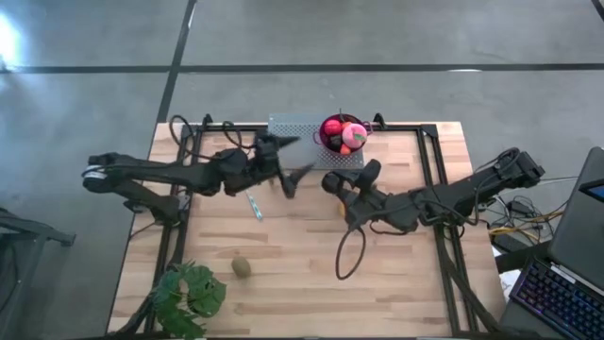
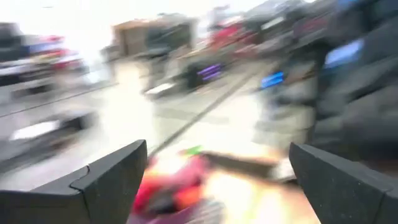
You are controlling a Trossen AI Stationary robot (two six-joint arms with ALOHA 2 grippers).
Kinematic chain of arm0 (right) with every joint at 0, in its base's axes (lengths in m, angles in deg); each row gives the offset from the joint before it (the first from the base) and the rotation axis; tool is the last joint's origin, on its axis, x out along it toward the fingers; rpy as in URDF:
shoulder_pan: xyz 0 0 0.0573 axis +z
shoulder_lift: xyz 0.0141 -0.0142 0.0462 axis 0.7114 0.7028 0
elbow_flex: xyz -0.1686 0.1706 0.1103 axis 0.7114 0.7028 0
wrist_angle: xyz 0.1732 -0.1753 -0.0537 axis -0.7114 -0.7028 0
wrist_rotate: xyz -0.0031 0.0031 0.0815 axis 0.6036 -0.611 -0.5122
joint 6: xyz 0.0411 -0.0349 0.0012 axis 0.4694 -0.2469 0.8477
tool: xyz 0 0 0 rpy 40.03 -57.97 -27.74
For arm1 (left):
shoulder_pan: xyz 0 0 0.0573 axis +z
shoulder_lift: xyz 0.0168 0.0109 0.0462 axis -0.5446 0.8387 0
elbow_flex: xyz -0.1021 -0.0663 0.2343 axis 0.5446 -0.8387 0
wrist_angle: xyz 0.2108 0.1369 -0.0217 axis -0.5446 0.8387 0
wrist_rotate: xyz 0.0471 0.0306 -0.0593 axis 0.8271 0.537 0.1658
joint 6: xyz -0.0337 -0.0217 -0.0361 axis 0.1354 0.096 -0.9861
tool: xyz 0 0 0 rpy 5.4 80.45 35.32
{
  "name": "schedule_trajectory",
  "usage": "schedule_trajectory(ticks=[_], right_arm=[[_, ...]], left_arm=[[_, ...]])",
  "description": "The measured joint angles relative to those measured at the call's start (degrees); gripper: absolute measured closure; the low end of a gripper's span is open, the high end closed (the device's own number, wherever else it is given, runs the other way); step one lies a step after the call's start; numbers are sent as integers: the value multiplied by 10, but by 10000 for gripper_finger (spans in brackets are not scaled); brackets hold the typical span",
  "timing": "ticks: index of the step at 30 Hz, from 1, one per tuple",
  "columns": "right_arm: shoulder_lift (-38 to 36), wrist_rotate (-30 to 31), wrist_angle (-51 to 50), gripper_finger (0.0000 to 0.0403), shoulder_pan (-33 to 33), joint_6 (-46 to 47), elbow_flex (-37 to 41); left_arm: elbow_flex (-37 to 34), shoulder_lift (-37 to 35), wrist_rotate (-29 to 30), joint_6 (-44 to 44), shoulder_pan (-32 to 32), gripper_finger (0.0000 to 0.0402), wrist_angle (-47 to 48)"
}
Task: Pick & Place Fruit
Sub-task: Put the black plum into the purple bowl on the shelf
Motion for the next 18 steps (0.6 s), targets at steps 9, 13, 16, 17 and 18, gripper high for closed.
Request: schedule_trajectory(ticks=[9, 13, 16, 17, 18], right_arm=[[0, 70, -5, 147, -73, 95, 0], [-1, 68, -5, 134, -138, 126, 0], [-1, 64, -5, 135, -190, 128, 0], [-1, 59, -5, 139, -207, 128, 0], [-1, 50, -5, 143, -222, 129, 0]], left_arm=[[-3, -3, 188, -23, -3, 5, 120], [-23, -2, 188, -32, -8, 5, 123], [-41, -2, 188, -42, -10, 5, 124], [-48, -2, 187, -47, -11, 5, 124], [-56, -2, 187, -52, -11, 5, 122]])
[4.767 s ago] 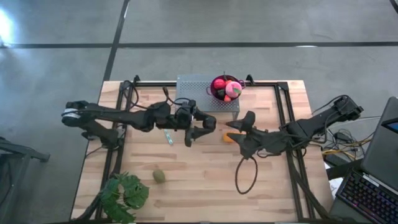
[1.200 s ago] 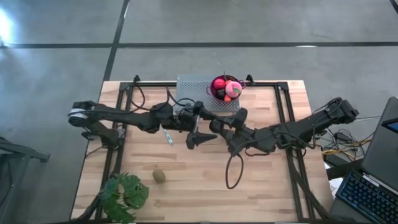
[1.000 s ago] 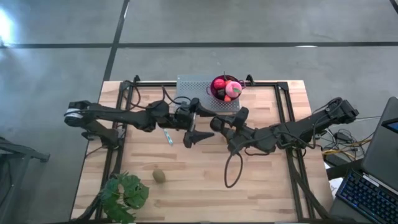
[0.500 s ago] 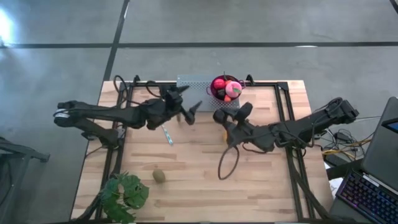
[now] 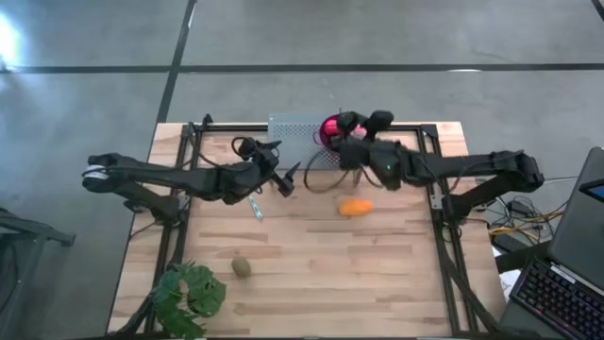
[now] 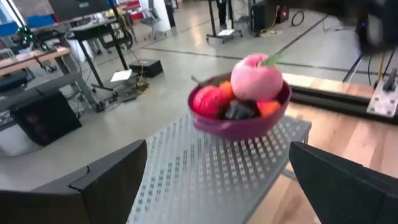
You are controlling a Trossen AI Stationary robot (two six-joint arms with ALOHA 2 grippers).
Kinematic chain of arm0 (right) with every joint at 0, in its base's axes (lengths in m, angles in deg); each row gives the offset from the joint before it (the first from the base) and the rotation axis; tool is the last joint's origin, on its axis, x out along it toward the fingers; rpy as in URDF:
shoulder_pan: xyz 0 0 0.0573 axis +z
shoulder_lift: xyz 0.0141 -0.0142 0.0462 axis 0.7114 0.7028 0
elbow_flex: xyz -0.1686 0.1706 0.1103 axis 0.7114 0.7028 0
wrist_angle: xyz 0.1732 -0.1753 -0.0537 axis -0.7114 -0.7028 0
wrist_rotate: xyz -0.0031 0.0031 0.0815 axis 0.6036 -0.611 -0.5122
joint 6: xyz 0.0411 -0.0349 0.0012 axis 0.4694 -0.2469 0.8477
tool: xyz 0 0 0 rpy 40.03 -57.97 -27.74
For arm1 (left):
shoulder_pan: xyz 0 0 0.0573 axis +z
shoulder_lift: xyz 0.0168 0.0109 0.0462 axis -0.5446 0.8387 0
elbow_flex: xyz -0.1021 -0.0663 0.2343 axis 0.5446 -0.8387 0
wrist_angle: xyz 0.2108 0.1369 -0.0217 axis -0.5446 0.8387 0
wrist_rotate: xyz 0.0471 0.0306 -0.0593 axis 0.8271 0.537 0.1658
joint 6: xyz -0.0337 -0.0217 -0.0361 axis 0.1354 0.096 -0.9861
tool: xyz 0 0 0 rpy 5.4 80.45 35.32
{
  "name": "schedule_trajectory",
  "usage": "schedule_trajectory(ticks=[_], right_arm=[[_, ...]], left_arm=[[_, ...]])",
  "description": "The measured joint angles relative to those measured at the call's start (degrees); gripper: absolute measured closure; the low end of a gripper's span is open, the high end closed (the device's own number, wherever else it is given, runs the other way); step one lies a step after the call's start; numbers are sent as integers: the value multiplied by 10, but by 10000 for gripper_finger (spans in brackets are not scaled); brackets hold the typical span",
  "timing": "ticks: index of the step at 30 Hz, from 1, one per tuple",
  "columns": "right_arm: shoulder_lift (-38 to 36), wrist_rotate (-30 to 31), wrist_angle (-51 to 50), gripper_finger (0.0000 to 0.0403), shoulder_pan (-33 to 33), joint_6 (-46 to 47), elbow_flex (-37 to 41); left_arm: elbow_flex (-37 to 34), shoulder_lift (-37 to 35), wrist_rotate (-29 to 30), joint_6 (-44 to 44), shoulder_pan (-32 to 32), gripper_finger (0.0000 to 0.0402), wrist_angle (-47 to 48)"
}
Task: Pick & Place Fruit
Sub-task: Put the black plum into the purple bowl on the shelf
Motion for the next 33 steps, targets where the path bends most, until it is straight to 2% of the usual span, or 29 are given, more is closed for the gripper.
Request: schedule_trajectory(ticks=[3, 6, 10, 14, 21, 29, 33], right_arm=[[0, -37, -19, 155, -44, 23, -14], [2, -107, -77, 158, -85, 79, -49], [4, -223, -212, 147, -139, 189, -116], [18, -313, -359, 143, -190, 278, -197], [96, -438, -513, 157, -245, 333, -339], [228, -453, -663, 136, -263, 321, -499], [286, -453, -728, 143, -271, 330, -568]], left_arm=[[-22, 0, -1, -15, 0, 5, -7], [-38, 1, -1, -29, 0, 5, -18], [-60, 0, -2, -33, 0, 5, -29], [-63, -2, -2, -17, 0, 5, -31], [-63, -4, -2, -13, 0, 5, -33], [-64, -4, -2, -14, 0, 5, -25], [-64, -4, -2, -14, 0, 5, -22]])
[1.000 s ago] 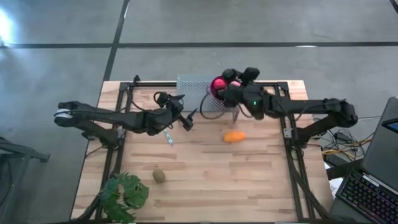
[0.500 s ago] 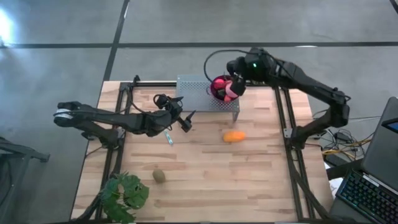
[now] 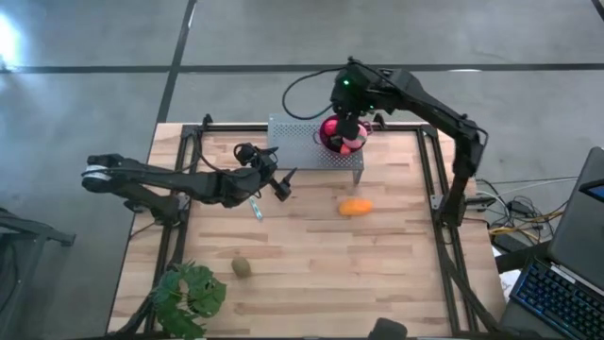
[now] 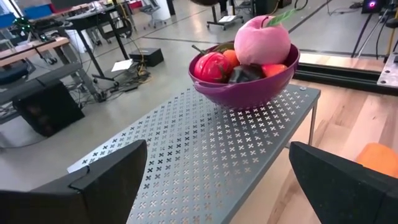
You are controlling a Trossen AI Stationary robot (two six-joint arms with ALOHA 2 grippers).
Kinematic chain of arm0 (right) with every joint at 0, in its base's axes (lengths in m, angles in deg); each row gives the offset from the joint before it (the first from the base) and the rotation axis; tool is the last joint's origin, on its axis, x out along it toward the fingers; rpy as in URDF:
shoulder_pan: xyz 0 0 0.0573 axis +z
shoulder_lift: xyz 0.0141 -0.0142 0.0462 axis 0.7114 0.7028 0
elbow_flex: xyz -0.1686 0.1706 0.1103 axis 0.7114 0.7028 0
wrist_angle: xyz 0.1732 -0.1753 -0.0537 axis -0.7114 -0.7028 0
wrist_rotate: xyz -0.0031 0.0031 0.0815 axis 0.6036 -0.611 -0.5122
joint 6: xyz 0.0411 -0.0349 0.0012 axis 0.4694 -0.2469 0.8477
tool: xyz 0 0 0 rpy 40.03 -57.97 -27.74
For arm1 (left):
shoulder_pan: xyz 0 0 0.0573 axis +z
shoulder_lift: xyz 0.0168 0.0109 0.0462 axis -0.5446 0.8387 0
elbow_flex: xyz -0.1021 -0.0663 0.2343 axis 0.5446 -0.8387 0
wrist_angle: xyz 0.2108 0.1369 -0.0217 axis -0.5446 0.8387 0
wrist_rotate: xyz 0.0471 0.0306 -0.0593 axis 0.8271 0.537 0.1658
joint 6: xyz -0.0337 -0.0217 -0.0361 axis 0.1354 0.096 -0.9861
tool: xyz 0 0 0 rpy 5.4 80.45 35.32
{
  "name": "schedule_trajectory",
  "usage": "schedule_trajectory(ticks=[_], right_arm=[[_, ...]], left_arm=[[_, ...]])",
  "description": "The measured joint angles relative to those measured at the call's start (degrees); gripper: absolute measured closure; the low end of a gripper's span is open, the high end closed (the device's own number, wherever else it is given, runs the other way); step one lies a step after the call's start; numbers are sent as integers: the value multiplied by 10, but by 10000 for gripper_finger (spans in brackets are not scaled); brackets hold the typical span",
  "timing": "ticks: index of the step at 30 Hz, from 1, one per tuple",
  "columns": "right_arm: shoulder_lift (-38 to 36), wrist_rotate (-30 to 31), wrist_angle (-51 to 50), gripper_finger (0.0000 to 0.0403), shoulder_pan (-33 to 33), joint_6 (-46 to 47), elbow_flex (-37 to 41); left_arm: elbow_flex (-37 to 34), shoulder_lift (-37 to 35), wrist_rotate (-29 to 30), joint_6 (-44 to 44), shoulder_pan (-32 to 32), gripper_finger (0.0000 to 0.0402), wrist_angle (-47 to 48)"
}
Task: Pick & Place Fruit
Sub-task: Put the black plum into the purple bowl on the shelf
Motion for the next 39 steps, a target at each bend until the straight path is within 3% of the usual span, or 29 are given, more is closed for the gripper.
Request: schedule_trajectory(ticks=[6, 10, 15, 25, 34, 39], right_arm=[[54, -3, -80, 157, -14, 12, -63], [76, -4, -117, 145, -22, 33, -84], [85, -17, -127, 132, -27, 40, -83], [89, -17, -135, 157, -28, 50, -81], [108, -18, -134, 130, -27, 59, -75], [110, -22, -135, 144, -27, 56, -70]], left_arm=[[-1, 0, 0, -1, 0, 5, 8], [-1, 0, 0, -2, 0, 5, 12], [-1, 0, 0, -3, 0, 5, 13], [-1, 0, 0, -3, 0, 5, 14], [-1, 0, 0, -3, 0, 5, 17], [-1, 0, 0, -3, 0, 5, 17]])
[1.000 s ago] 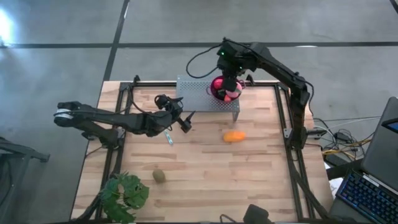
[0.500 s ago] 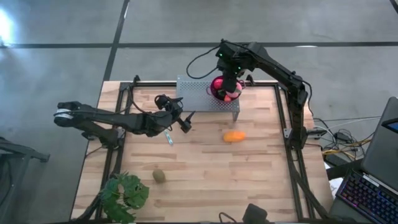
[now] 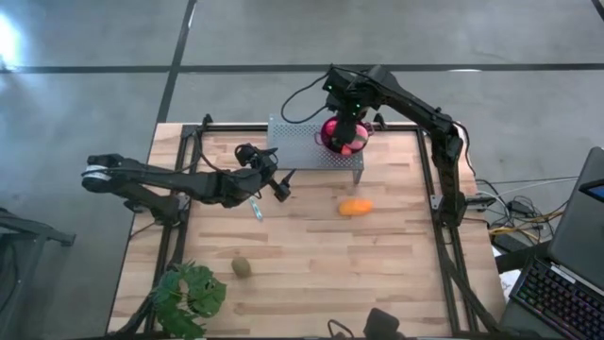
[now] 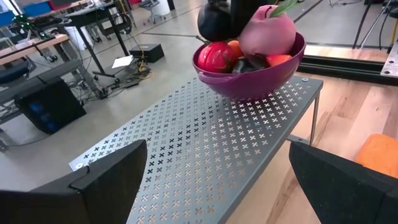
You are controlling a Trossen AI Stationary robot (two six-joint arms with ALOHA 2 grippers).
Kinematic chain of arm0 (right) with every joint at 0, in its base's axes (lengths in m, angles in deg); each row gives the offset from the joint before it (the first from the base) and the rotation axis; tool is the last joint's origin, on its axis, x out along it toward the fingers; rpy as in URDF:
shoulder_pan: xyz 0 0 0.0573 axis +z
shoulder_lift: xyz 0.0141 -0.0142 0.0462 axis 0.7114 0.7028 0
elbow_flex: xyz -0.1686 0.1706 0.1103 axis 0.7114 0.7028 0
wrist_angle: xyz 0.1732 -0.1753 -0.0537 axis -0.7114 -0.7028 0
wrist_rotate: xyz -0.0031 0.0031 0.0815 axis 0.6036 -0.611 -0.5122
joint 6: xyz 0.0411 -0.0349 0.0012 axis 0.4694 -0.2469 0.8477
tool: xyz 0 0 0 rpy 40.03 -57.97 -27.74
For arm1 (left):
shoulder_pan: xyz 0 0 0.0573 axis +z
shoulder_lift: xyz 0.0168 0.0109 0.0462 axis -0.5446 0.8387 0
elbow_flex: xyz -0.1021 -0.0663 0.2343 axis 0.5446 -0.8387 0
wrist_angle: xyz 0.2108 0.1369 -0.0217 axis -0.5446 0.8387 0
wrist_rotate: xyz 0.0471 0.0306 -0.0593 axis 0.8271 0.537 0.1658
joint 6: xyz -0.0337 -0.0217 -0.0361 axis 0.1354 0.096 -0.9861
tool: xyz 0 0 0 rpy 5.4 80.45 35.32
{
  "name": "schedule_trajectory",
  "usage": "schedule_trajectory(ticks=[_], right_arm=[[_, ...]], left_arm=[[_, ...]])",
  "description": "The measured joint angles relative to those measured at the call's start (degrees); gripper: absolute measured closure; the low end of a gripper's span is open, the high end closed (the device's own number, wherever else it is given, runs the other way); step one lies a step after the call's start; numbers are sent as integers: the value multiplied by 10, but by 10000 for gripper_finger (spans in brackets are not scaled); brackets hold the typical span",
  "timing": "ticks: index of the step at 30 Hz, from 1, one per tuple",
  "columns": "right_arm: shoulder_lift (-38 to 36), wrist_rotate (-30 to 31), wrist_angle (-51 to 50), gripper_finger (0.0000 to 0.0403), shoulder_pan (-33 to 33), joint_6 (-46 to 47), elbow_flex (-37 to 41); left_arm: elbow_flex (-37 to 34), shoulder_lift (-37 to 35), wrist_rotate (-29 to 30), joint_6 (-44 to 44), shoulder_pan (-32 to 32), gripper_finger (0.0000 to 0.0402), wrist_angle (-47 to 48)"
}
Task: Pick & Place Fruit
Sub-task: Put the black plum into the purple bowl on the shelf, then put the kiwi into the purple bowl on the shelf
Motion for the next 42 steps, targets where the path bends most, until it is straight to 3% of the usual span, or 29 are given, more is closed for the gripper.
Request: schedule_trajectory(ticks=[5, 15, 27, 42], right_arm=[[0, -10, 2, 154, 0, -7, 8], [0, -10, 10, 109, 0, -21, 24], [0, -10, 12, 82, 1, -30, 6], [-28, -9, 15, 131, 16, -50, -55]], left_arm=[[0, 0, 0, 0, 0, 5, 0], [0, 0, 0, 0, 0, 5, 0], [0, 0, 0, 0, 0, 5, 0], [0, 0, 0, 0, 0, 5, 0]])
